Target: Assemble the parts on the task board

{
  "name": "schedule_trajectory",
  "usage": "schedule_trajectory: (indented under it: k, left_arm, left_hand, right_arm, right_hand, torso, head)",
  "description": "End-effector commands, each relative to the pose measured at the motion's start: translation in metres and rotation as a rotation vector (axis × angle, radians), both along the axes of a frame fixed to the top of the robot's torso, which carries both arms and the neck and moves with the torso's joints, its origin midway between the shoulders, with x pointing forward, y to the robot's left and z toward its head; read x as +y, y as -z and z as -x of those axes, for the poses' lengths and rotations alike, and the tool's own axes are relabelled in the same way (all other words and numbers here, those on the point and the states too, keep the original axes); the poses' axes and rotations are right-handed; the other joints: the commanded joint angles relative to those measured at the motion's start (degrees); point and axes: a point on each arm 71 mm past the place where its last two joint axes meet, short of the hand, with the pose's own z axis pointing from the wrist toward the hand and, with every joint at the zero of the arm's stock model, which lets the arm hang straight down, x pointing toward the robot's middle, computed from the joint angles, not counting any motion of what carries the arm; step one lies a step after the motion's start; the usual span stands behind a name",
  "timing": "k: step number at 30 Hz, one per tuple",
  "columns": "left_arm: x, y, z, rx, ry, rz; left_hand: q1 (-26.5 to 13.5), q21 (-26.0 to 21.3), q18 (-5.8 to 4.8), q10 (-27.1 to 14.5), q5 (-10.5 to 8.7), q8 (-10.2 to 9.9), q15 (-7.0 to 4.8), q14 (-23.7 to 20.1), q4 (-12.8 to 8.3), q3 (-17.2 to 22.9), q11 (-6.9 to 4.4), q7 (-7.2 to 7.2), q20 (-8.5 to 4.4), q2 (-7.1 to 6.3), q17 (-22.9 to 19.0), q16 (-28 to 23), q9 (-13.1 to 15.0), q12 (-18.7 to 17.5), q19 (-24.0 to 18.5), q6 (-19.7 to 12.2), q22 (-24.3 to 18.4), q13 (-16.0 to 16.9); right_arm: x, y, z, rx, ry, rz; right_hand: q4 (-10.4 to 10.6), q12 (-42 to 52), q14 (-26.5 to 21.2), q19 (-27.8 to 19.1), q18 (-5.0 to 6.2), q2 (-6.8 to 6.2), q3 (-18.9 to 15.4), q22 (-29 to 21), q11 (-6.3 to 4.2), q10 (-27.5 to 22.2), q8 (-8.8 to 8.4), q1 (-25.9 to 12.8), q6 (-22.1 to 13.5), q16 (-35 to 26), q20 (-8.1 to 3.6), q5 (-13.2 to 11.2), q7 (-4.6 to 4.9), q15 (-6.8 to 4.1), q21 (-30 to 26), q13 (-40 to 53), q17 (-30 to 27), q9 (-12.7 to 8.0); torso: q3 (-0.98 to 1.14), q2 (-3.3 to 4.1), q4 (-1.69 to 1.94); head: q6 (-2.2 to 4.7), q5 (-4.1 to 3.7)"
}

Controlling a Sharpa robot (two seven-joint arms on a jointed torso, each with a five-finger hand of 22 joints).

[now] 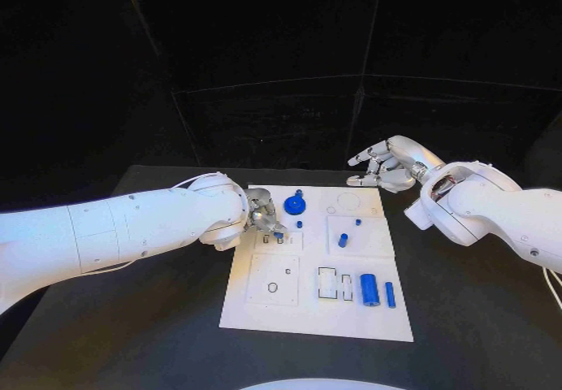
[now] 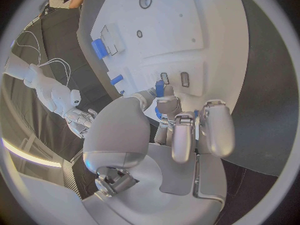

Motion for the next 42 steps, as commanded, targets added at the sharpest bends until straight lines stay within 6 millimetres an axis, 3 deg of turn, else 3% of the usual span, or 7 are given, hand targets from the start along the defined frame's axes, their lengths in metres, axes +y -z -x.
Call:
schedule_trajectory:
  k: [1,11,18,20,28,42]
  left_arm:
    - [0.000,-0.002,-0.002,-0.083,0.009,-0.021]
    - [-0.002,0.007,0.001,-0.068,0.021,-0.046]
    - [-0.003,0.009,0.003,-0.051,0.043,-0.071]
    - [-0.003,0.010,0.003,-0.045,0.047,-0.076]
    - [-0.003,0.011,0.005,-0.030,0.065,-0.092]
    - [-0.005,0.011,0.007,-0.024,0.078,-0.099]
  left_hand:
    - [0.5,0.2,-0.02,0.7,0.08,0.4,-0.10,6.2,-8.6,9.0,-0.11,-0.37,-0.22,-0.22,15.1,0.4,0.1,0.4,0.2,0.2,0.1,0.2]
    - [0.4,0.2,0.00,0.8,0.08,0.4,-0.13,6.2,-8.6,9.2,-0.13,-0.37,-0.24,-0.28,15.1,0.4,0.1,0.5,0.2,0.3,0.0,0.2]
    - [0.4,0.2,-0.01,0.8,0.08,0.4,-0.13,6.2,-8.6,9.3,-0.13,-0.37,-0.25,-0.30,15.1,0.4,0.1,0.6,0.2,0.3,0.1,0.3]
    - [0.4,0.2,-0.01,0.8,0.08,0.4,-0.13,6.2,-8.6,9.3,-0.13,-0.37,-0.25,-0.30,15.1,0.4,0.1,0.6,0.2,0.3,0.1,0.3]
    - [0.3,0.2,0.00,0.7,0.12,0.5,-0.14,6.2,-8.7,9.5,-0.14,-0.40,-0.25,-0.40,15.1,0.4,0.1,0.1,0.2,0.3,0.1,-0.3]
    - [0.1,0.2,-0.03,0.7,0.20,0.6,-0.15,6.2,-9.0,10.2,-0.19,-0.45,-0.26,-0.95,15.1,0.4,0.3,-0.1,0.3,0.5,0.2,-0.5]
  right_arm:
    - [0.002,-0.001,0.000,0.005,-0.018,-0.001]
    - [0.002,-0.001,0.001,0.007,-0.019,0.000]
    - [0.002,-0.001,0.000,0.007,-0.020,0.000]
    - [0.002,-0.001,0.000,0.008,-0.021,0.000]
    - [0.004,0.000,0.000,0.012,-0.024,0.002]
    - [0.005,0.000,0.000,0.014,-0.024,0.002]
  right_hand:
    - [0.3,-0.1,-0.1,-0.1,1.05,0.03,0.0,-0.1,-0.03,-0.2,0.21,-0.1,0.0,-0.3,-0.12,-0.4,-0.02,-0.33,-0.3,-0.1,-0.1,0.0]
    - [0.3,-0.1,-0.1,-0.1,1.05,0.05,0.0,-0.1,-0.02,-0.2,0.20,-0.1,0.0,-0.3,-0.12,-0.6,-0.01,-0.33,-0.3,-0.2,-0.1,0.0]
    - [0.3,-0.1,-0.1,-0.1,1.05,0.05,0.0,-0.1,-0.02,-0.2,0.20,-0.1,0.0,-0.3,-0.12,-0.6,-0.01,-0.33,-0.3,-0.2,-0.1,0.0]
    - [0.3,-0.1,-0.1,-0.1,1.05,0.05,0.0,-0.1,-0.02,-0.2,0.20,-0.1,0.0,-0.3,-0.12,-0.6,-0.01,-0.33,-0.3,-0.2,-0.1,0.0]
    - [0.4,0.4,0.2,0.4,0.92,0.24,0.0,0.5,-0.04,0.1,0.26,-0.1,0.0,0.4,-0.13,-0.7,-0.03,-0.34,0.0,0.2,1.0,0.0]
    - [0.4,0.3,0.2,0.4,0.94,0.26,0.0,0.4,-0.05,0.1,0.29,0.0,0.0,0.3,-0.14,-0.8,-0.04,-0.36,-0.1,0.1,0.9,0.0]
  torso:
    - [-0.05,0.04,-0.17]
    - [0.00,0.09,-0.06]
    - [0.01,0.13,-0.11]
    - [0.00,0.11,-0.10]
    - [-0.01,0.10,-0.08]
    - [0.00,0.11,-0.10]
  head:
    - [0.21,0.11]
    - [0.09,-0.09]
    - [-0.20,0.06]
    - [-0.22,0.50]
    - [-0.68,0.14]
    - [-0.59,0.17]
